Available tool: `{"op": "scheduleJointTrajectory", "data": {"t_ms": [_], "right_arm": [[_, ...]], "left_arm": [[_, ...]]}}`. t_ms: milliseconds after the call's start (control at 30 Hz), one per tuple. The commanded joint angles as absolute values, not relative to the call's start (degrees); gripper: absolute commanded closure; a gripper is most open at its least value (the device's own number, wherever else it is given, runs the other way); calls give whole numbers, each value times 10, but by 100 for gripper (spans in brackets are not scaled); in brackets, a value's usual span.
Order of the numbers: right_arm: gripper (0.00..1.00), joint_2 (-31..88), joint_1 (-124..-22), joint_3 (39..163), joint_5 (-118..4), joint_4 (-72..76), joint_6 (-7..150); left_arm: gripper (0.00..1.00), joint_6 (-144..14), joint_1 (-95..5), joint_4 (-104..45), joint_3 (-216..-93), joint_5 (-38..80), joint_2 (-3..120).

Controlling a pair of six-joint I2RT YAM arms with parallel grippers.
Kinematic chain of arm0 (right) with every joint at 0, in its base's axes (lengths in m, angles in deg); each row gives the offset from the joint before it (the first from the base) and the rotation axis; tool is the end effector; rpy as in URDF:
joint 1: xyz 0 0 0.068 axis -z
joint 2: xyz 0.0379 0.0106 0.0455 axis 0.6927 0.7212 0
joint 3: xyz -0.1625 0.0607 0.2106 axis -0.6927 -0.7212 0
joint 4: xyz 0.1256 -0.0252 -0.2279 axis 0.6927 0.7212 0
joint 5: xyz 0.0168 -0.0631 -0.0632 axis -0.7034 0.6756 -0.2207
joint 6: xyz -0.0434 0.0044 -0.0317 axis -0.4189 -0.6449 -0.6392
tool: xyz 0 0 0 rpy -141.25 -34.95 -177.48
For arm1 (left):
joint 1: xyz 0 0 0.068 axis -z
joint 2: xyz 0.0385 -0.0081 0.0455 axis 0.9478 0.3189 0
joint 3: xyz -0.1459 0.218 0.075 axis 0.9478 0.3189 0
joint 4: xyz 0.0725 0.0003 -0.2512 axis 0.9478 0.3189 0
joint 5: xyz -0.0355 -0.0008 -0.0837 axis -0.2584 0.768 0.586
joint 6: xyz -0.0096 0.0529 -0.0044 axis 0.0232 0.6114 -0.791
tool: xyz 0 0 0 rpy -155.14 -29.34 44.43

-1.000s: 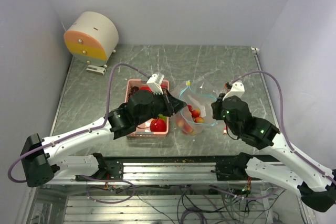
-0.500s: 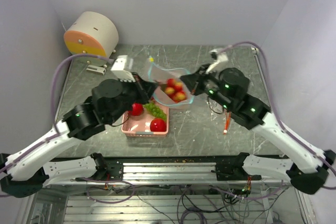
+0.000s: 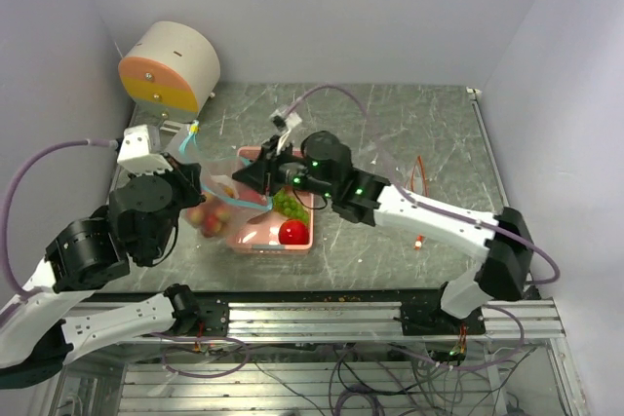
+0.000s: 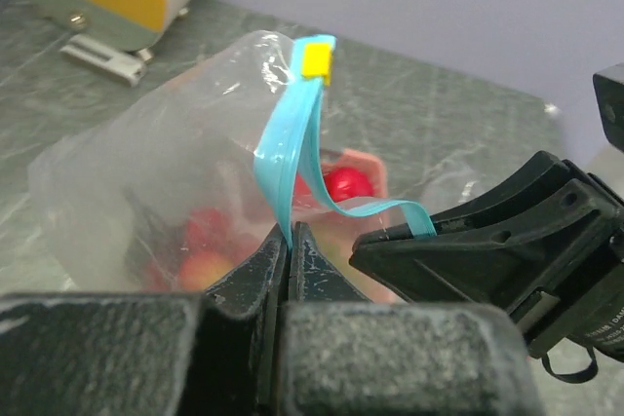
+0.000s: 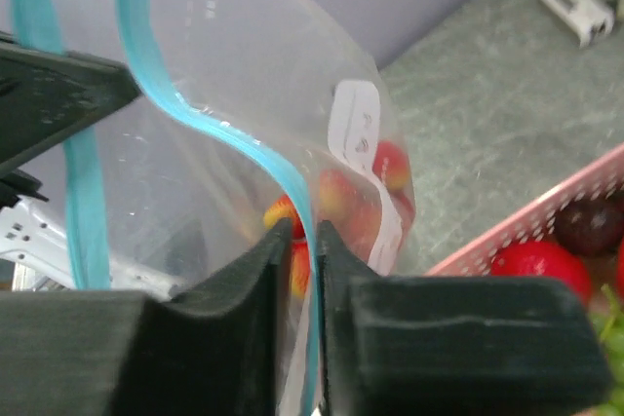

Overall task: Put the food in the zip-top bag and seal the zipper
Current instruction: Adjust the zipper food storage bag at the center of the board, then move the bin to the center of the board.

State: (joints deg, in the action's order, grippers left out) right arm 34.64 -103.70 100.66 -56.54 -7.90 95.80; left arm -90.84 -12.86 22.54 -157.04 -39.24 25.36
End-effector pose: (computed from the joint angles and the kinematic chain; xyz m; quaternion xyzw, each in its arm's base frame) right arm 0.1817 0.3222 0.3770 -0.2244 0.6917 0.5210 0.4470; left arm 0.0697 -0.0602 0.4461 -0.1233 0.7576 -0.1640 0.6197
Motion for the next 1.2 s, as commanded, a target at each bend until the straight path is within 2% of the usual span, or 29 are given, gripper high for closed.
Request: {"op": "scheduleJointTrajectory", "data": {"t_ms": [0, 100, 200, 333, 433, 567, 933, 1000, 1100, 1133, 1167], "right_arm": [[77, 394, -1044, 1008, -575, -95, 946], [53, 380, -1044, 972, -554, -85, 929], [34, 336, -1044, 928, -509, -70, 913], [29, 257, -1040, 872, -397, -29, 915], [29, 237, -1014, 863, -337, 49, 942], [31, 269, -959, 846, -357, 117, 969], [33, 380, -953, 813, -402, 83, 964], [40, 389, -953, 811, -392, 87, 961], [56, 391, -953, 811, -346, 119, 958], [65, 389, -953, 807, -335, 125, 957], [79, 383, -953, 803, -319, 133, 955]], "left_arm": [[93, -960, -132, 303, -1522, -472, 236], [93, -990, -132, 322, -1489, -490, 215], [93, -1022, -132, 359, -1476, -508, 199], [93, -1029, -132, 360, -1458, -501, 178], [93, -1013, -132, 335, -1440, -482, 173], [93, -999, -132, 325, -1441, -463, 193], [93, -977, -132, 298, -1433, -434, 215], [93, -975, -132, 295, -1430, -428, 207], [93, -968, -132, 284, -1427, -417, 197], [93, -965, -132, 279, -1426, -411, 194], [93, -962, -132, 275, -1425, -405, 192]]}}
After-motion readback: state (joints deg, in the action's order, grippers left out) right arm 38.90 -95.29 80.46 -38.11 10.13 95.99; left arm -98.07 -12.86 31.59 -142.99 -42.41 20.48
